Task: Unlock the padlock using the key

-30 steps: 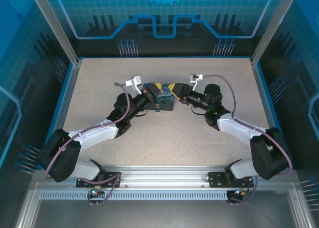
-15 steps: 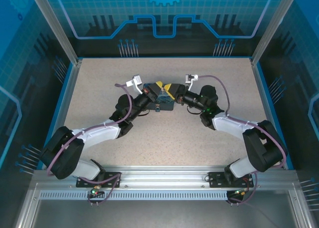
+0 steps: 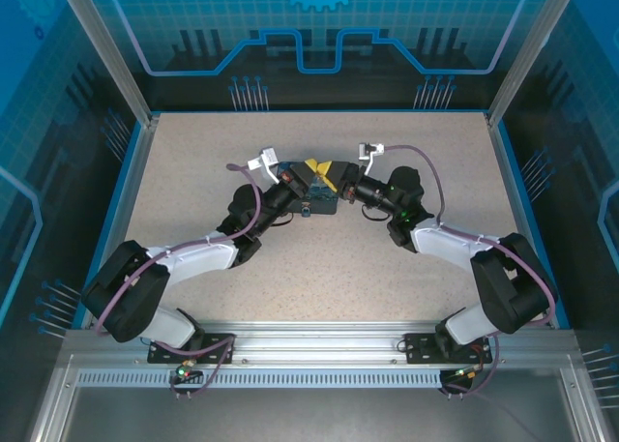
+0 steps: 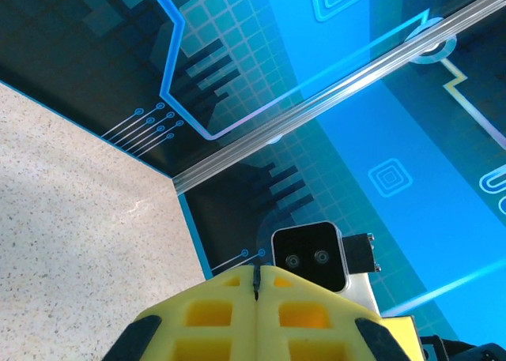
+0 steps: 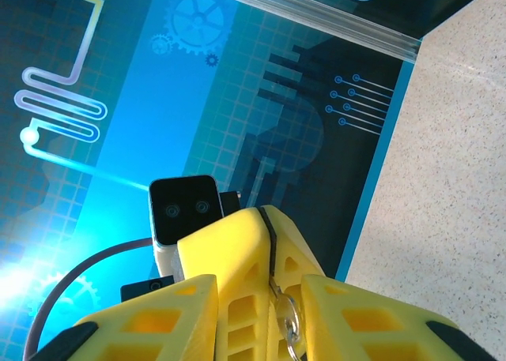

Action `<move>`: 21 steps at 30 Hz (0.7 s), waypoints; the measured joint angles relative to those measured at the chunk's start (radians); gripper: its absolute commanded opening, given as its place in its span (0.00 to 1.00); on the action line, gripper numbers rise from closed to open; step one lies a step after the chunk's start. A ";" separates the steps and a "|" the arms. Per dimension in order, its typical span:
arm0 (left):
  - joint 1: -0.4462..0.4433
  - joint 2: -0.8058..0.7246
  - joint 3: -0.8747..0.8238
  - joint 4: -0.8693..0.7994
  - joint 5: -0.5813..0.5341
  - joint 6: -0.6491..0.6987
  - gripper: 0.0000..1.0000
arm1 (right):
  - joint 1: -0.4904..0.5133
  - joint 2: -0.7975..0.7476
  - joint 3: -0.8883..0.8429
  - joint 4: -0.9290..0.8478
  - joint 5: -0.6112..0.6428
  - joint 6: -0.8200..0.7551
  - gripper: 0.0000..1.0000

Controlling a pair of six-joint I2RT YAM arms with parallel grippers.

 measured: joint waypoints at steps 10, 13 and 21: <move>-0.005 0.017 0.000 0.031 -0.018 -0.002 0.00 | 0.000 0.033 0.000 0.031 -0.001 0.024 0.28; -0.005 0.019 0.000 0.033 -0.021 -0.002 0.00 | 0.000 0.046 0.000 0.042 -0.005 0.031 0.26; -0.005 0.029 0.000 0.040 -0.025 -0.003 0.00 | 0.005 0.050 0.000 0.063 -0.012 0.045 0.21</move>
